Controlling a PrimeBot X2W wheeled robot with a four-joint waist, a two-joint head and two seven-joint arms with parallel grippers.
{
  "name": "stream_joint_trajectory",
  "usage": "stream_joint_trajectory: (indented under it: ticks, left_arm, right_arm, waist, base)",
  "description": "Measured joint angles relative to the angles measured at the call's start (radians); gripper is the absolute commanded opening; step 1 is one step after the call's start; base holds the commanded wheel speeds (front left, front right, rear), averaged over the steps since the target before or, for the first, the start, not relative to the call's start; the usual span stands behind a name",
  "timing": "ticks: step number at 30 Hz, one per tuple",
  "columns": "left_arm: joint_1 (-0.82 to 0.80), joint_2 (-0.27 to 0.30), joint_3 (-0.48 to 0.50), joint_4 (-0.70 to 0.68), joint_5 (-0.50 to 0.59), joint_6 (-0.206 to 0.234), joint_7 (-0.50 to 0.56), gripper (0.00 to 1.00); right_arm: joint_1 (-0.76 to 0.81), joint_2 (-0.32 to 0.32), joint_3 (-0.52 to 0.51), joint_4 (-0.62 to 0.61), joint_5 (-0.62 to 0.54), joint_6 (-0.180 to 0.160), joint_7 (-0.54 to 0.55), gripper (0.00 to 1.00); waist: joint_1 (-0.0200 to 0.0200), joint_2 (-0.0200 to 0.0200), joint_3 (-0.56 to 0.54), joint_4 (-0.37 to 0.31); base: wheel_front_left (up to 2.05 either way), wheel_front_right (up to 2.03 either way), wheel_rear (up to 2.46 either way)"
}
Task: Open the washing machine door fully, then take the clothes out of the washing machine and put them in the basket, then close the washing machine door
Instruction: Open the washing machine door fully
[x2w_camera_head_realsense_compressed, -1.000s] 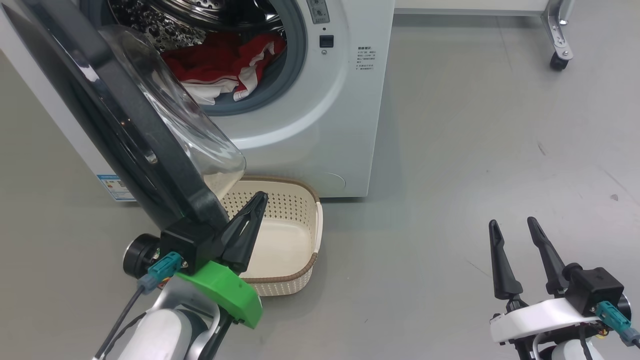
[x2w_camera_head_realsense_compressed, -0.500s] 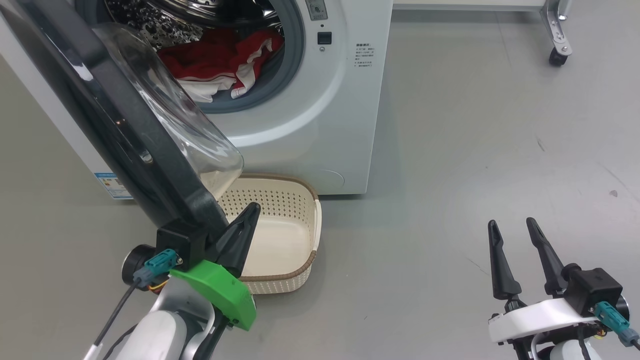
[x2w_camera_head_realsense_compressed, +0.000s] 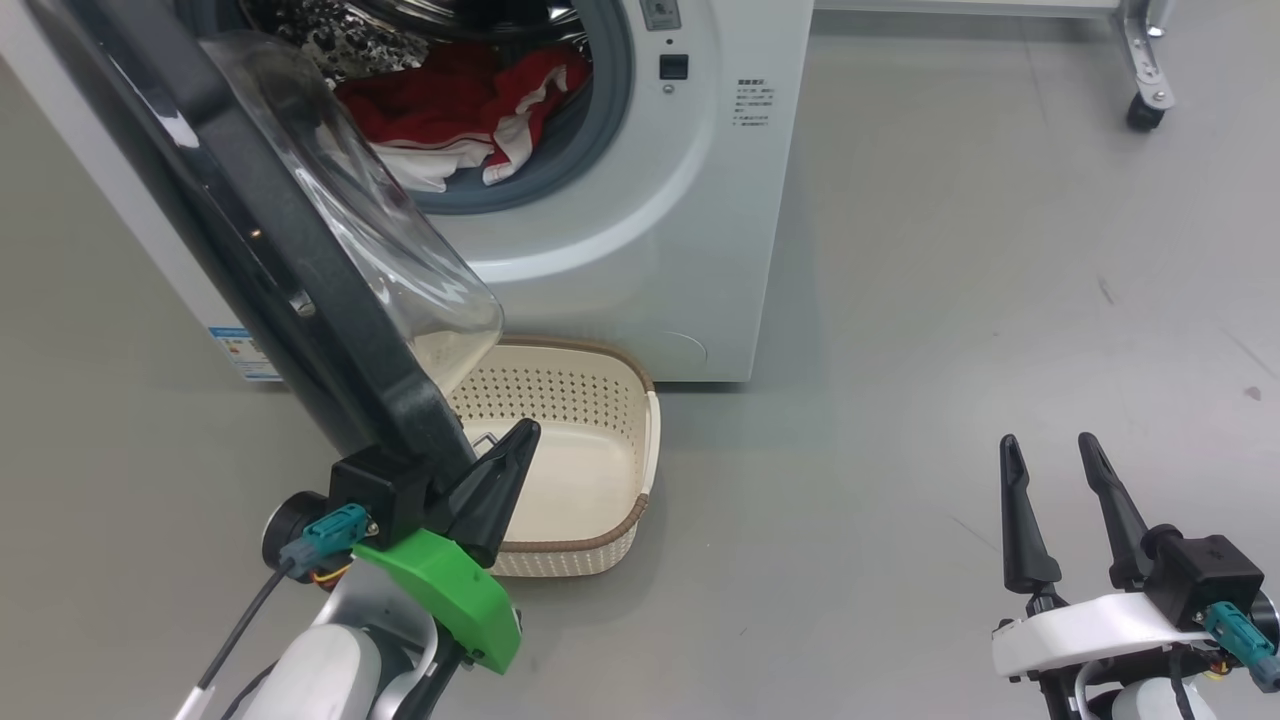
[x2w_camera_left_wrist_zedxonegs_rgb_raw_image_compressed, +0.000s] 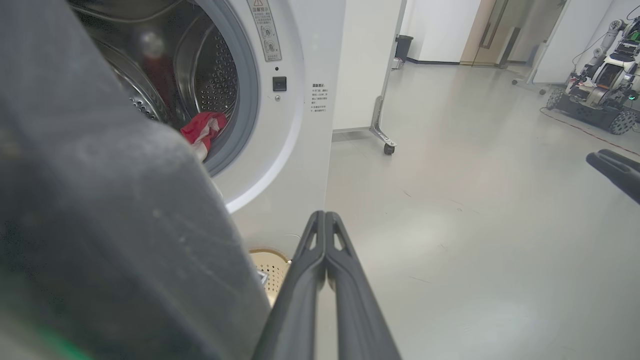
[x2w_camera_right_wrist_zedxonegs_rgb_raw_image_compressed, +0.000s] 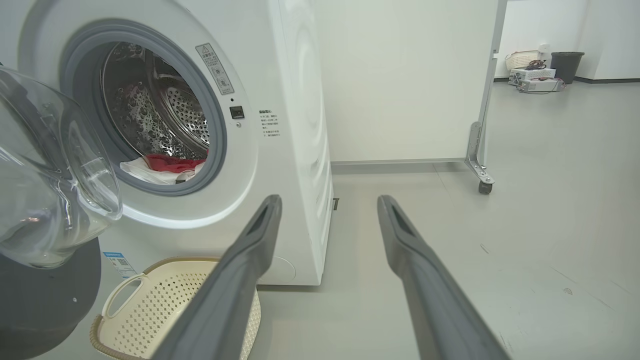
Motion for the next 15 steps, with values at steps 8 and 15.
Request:
stream_joint_trajectory:
  ticks: [8, 15]
  left_arm:
    - [-0.001, -0.013, -0.012, 0.013, 0.004, -0.001, -0.021, 0.0]
    - [-0.001, -0.021, -0.02, 0.031, 0.004, -0.002, -0.03, 0.0]
  right_arm:
    - [0.0, 0.0, -0.006, 0.0, -0.007, 0.008, 0.0, 1.0]
    - [0.0, 0.0, -0.002, 0.005, -0.011, 0.017, 0.0, 1.0]
  waist:
    - [0.0, 0.0, 0.005, 0.049]
    - [0.0, 0.0, 0.005, 0.113]
  base:
    - [0.0, 0.0, 0.0]
    - [0.0, 0.0, 0.0]
